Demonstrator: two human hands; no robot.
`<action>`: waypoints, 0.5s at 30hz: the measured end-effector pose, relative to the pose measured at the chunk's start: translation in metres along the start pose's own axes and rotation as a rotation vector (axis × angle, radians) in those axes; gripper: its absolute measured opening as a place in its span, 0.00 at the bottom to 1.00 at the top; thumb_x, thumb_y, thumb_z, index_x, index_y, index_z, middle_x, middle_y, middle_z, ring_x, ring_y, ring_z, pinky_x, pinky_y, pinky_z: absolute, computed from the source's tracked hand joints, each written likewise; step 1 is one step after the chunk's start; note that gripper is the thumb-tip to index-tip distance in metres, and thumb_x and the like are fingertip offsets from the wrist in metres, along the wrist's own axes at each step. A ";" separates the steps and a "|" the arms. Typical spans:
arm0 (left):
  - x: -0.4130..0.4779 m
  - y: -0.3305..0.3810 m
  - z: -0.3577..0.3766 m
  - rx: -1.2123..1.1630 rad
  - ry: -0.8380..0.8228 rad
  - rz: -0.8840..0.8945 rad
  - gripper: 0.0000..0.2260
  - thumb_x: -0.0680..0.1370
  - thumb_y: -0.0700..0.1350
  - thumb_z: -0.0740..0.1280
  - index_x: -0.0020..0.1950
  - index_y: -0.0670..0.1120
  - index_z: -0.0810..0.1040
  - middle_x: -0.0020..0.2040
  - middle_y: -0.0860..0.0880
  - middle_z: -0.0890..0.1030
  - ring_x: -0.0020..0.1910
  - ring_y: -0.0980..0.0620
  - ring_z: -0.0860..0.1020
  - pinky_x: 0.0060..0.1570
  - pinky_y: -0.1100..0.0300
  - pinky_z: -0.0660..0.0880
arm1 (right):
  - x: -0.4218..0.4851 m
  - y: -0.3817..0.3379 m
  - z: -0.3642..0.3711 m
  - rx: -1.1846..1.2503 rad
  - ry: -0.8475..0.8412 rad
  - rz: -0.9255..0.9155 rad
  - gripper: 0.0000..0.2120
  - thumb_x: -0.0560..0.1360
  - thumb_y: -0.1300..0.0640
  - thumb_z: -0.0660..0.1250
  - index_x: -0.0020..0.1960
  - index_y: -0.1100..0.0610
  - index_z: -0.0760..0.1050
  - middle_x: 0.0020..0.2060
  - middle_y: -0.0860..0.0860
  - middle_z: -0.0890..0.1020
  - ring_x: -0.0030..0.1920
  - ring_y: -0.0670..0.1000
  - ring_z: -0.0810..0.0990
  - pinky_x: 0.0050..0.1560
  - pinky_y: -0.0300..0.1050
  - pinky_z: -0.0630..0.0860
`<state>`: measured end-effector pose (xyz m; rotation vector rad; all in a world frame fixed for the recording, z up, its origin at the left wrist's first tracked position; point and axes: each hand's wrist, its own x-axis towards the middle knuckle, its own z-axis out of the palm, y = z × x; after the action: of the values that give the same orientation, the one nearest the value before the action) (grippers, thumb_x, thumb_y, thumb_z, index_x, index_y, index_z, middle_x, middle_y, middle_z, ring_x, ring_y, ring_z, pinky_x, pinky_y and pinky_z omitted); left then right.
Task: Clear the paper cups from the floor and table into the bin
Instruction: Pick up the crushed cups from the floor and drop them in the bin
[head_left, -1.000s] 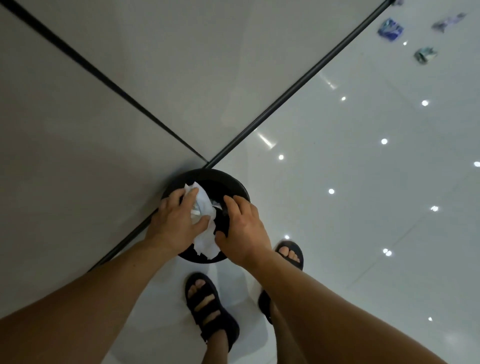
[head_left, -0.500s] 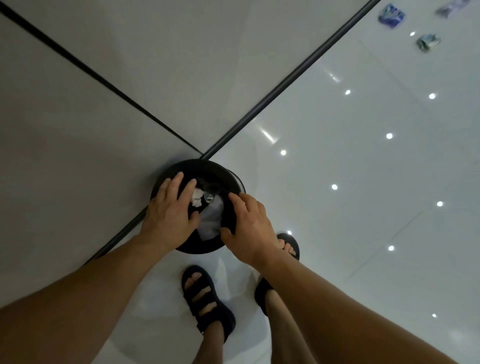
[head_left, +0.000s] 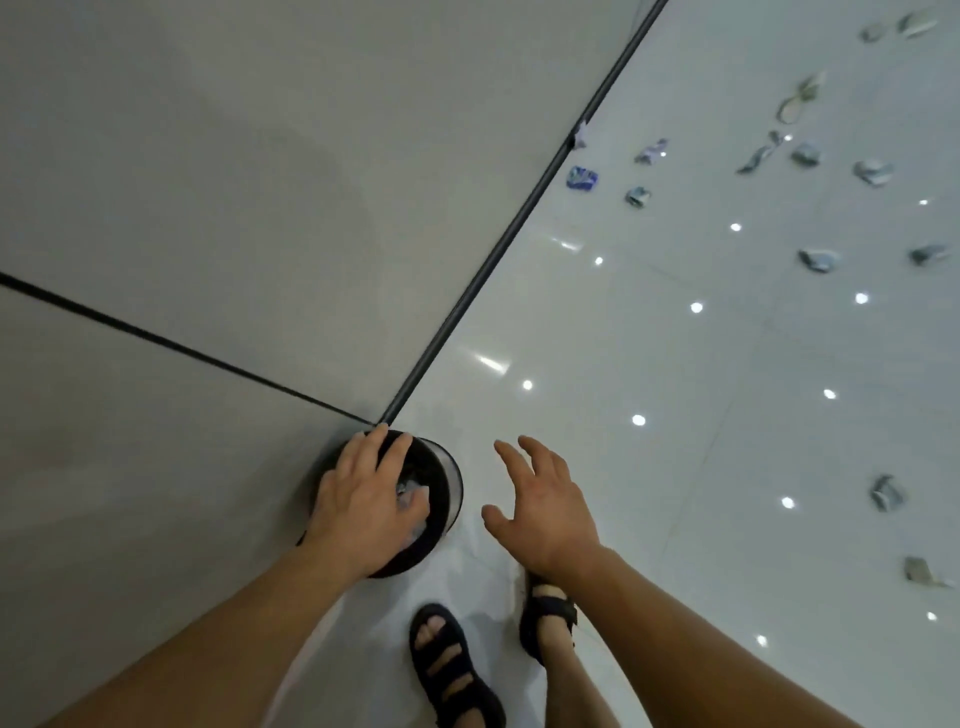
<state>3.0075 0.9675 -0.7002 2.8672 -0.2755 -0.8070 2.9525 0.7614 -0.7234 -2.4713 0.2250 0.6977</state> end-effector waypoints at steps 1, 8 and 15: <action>-0.003 0.013 -0.007 0.023 -0.005 0.041 0.29 0.78 0.61 0.55 0.77 0.54 0.53 0.78 0.51 0.50 0.77 0.48 0.47 0.71 0.47 0.56 | -0.012 0.007 -0.009 0.019 0.029 0.033 0.37 0.75 0.38 0.61 0.78 0.43 0.49 0.78 0.48 0.52 0.76 0.53 0.52 0.71 0.54 0.63; -0.024 0.149 -0.046 0.168 -0.093 0.297 0.32 0.78 0.63 0.54 0.78 0.54 0.49 0.79 0.49 0.47 0.77 0.47 0.44 0.74 0.44 0.52 | -0.119 0.083 -0.095 0.132 0.217 0.259 0.36 0.76 0.41 0.63 0.79 0.46 0.51 0.78 0.51 0.53 0.77 0.54 0.52 0.70 0.54 0.65; -0.065 0.371 -0.058 0.298 -0.060 0.568 0.31 0.78 0.62 0.55 0.78 0.52 0.52 0.78 0.49 0.51 0.77 0.47 0.47 0.72 0.44 0.58 | -0.241 0.218 -0.178 0.246 0.389 0.489 0.36 0.76 0.42 0.63 0.79 0.47 0.51 0.78 0.51 0.53 0.77 0.53 0.51 0.68 0.54 0.66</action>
<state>2.9332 0.6267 -0.5467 2.7705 -1.2401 -0.7809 2.7594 0.4836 -0.5725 -2.3028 1.0237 0.3361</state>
